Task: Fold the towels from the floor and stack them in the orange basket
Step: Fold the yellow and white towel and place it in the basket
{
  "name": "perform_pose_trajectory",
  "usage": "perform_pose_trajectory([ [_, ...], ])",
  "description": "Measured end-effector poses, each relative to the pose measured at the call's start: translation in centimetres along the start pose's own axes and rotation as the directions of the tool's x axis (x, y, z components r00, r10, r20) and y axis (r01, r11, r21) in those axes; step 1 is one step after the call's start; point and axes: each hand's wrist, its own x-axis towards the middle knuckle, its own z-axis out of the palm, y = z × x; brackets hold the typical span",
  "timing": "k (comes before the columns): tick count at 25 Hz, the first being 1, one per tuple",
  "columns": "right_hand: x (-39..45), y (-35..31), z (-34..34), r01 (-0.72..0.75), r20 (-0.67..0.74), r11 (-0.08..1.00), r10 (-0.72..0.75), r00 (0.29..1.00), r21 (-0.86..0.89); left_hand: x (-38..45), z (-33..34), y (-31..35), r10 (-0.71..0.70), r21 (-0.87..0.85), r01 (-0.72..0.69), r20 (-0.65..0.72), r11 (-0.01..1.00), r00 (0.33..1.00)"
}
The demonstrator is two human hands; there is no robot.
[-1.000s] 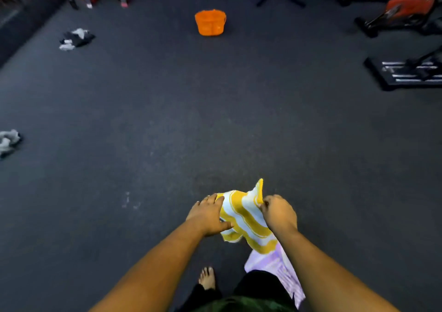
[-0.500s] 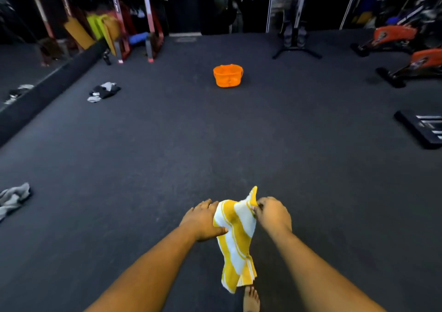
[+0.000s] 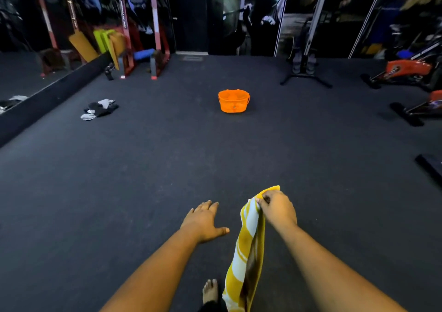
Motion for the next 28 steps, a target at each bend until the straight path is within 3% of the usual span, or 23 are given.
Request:
perform_pose_trajectory([
  [13,37.5,-8.4,-3.7,-0.041,-0.14,0.989,0.061,0.988,0.14,35.8,-21.9,-3.0,0.106,0.073,-0.103,-0.03,0.992,0.994],
  [18,52.9,-9.8,-4.6,0.079,-0.146,0.976,-0.049,0.988,0.205,48.7,-28.0,-3.0,0.043,0.052,-0.04,-0.057,0.998,0.997],
  [28,81.4,-12.9,-6.8,0.079,-0.13,0.901,-0.026,0.991,0.427,73.5,-38.7,-3.9,0.006,-0.017,-0.007,-0.066,1.0,0.998],
])
